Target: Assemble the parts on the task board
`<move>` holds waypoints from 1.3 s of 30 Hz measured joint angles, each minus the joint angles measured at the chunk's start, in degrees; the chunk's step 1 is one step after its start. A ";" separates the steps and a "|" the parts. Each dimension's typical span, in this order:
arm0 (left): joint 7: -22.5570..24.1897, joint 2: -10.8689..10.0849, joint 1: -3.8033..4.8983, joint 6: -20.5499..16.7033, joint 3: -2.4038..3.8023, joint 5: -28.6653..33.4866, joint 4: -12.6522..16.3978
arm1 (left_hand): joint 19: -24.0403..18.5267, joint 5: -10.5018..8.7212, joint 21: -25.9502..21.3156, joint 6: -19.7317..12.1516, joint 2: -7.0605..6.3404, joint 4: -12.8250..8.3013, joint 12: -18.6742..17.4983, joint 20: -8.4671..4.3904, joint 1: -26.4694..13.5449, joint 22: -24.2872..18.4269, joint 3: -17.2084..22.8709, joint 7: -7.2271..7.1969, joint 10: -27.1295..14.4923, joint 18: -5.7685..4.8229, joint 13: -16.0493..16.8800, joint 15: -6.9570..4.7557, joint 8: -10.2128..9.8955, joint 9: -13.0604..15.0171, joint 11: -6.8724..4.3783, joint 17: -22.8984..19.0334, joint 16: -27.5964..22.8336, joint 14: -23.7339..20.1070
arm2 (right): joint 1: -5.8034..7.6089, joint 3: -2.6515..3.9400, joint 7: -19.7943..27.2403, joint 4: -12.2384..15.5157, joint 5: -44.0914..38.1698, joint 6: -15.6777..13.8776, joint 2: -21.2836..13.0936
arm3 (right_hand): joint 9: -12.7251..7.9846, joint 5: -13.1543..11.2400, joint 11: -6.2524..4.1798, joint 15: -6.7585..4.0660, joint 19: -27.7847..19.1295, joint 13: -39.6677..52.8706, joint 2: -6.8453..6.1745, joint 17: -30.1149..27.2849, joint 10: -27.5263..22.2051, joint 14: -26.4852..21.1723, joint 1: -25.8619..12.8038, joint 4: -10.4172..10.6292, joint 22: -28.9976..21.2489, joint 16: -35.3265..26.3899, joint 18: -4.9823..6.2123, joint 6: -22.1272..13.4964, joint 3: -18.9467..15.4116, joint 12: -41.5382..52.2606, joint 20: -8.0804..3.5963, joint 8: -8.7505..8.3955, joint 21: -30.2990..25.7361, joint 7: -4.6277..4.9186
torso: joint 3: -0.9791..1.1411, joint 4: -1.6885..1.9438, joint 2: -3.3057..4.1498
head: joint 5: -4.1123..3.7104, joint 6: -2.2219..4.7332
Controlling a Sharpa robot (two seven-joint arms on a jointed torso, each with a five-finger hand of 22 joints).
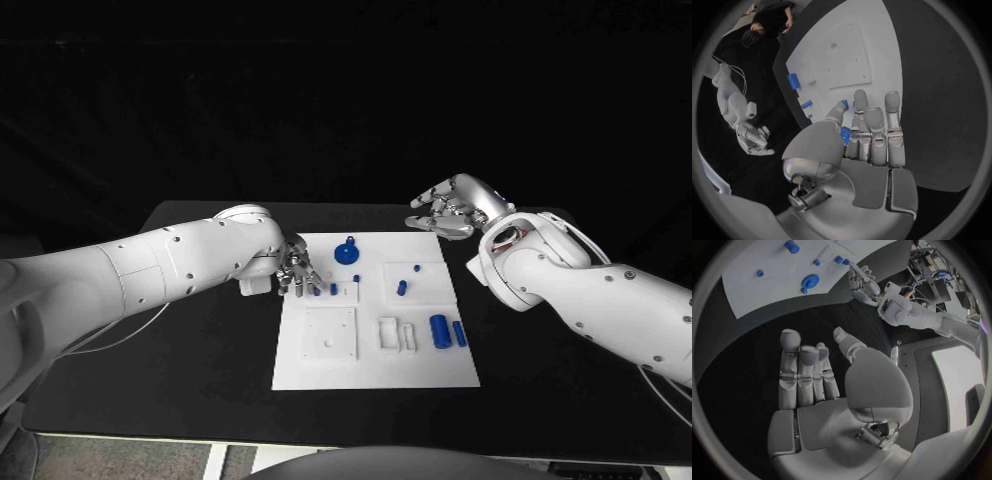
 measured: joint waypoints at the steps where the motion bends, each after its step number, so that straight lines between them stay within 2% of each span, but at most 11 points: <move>1: -0.04 0.12 -0.07 0.01 -0.01 -0.16 -0.12 | 0.00 -0.03 0.00 0.00 0.00 0.05 0.00 0.00 0.00 0.00 -0.05 0.00 0.00 0.00 0.01 0.00 0.00 0.00 0.00 0.00 0.00 0.00 | 0.00 0.00 0.00 0.00 0.00 0.00 0.00 | 0.00 0.00 0.00 0.00 0.00 0.00 0.00 0.00 0.00 0.00 0.00 0.00 0.00 0.00 0.00 0.00 0.00 0.00 0.00 0.00 0.00 0.00 | 0.00 0.00 0.00 | -0.02 0.00; 5: -0.22 0.61 -0.29 0.05 -0.03 -0.79 -0.87 | 0.00 -0.03 0.00 0.00 -0.15 1.18 0.00 0.00 -0.15 0.00 -0.02 0.00 0.00 0.00 0.19 0.01 0.00 0.51 0.00 0.00 0.00 0.41 | 0.00 0.00 0.00 0.00 0.00 0.00 0.01 | 0.00 0.00 0.00 0.00 0.00 0.00 0.00 0.00 0.00 0.00 0.00 0.00 0.00 0.00 0.00 0.00 0.00 0.00 0.00 0.00 0.00 0.00 | 0.03 0.00 0.01 | -0.09 -0.05; 10: -0.45 0.93 -0.36 0.19 -0.04 -1.38 -1.77 | 0.00 -0.03 0.00 0.00 -0.15 1.31 0.00 0.00 -0.15 0.00 0.07 0.00 0.00 0.00 0.18 0.01 0.00 0.72 0.00 0.00 -0.22 0.41 | 0.00 0.00 0.00 0.00 0.00 0.00 0.01 | 0.00 0.00 0.00 0.00 0.00 0.00 0.00 0.00 0.00 0.00 0.00 0.00 0.00 0.00 0.00 0.00 0.00 0.00 0.00 0.00 0.00 0.00 | 0.03 0.00 0.01 | -0.14 -0.07; 18: -0.81 1.24 -0.51 0.99 -0.08 -1.86 -2.56 | 0.00 -0.03 0.00 -0.21 -0.15 1.41 0.00 0.00 -0.15 -0.01 0.17 -0.21 0.00 0.00 0.27 0.01 0.89 4.75 0.00 0.20 -0.22 0.41 | 0.00 0.00 0.00 0.00 0.00 0.00 0.01 | 0.00 0.00 0.00 0.00 0.00 0.00 0.00 0.00 0.00 0.00 0.00 0.00 0.00 0.00 0.00 0.00 0.00 0.00 0.00 0.00 0.00 0.00 | 0.03 0.03 -0.01 | -0.30 -0.15; 22: -0.83 1.65 -0.70 1.33 -0.11 -1.89 -2.71 | -0.01 -0.03 0.00 -0.21 0.36 0.95 0.00 0.00 0.36 -0.01 0.63 -0.21 0.00 0.00 0.26 0.00 0.89 5.01 0.00 0.20 -0.22 0.41 | 0.00 0.00 0.00 -0.01 0.00 0.00 0.06 | 0.00 0.00 0.00 0.00 0.00 0.00 0.00 0.00 0.00 0.00 0.00 0.00 0.00 0.00 0.00 0.00 0.00 0.00 0.00 0.00 0.00 0.00 | 0.02 0.04 -0.01 | -0.34 -0.16; 39: -0.79 2.56 -0.96 1.59 -0.15 -1.63 -3.77 | -0.01 -0.26 0.00 -0.74 0.76 0.29 -0.27 0.00 0.76 0.03 1.29 -0.08 -0.01 0.00 0.25 0.01 0.66 5.64 0.00 0.19 -0.22 0.40 | 0.00 0.00 -0.02 -0.05 -0.01 0.03 0.18 | 0.00 0.00 0.00 0.00 0.00 0.01 0.00 0.00 0.00 0.00 0.00 0.00 0.00 0.00 0.00 0.00 0.00 0.23 0.00 0.00 0.00 0.00 | 0.02 0.03 -0.03 | -0.32 -0.18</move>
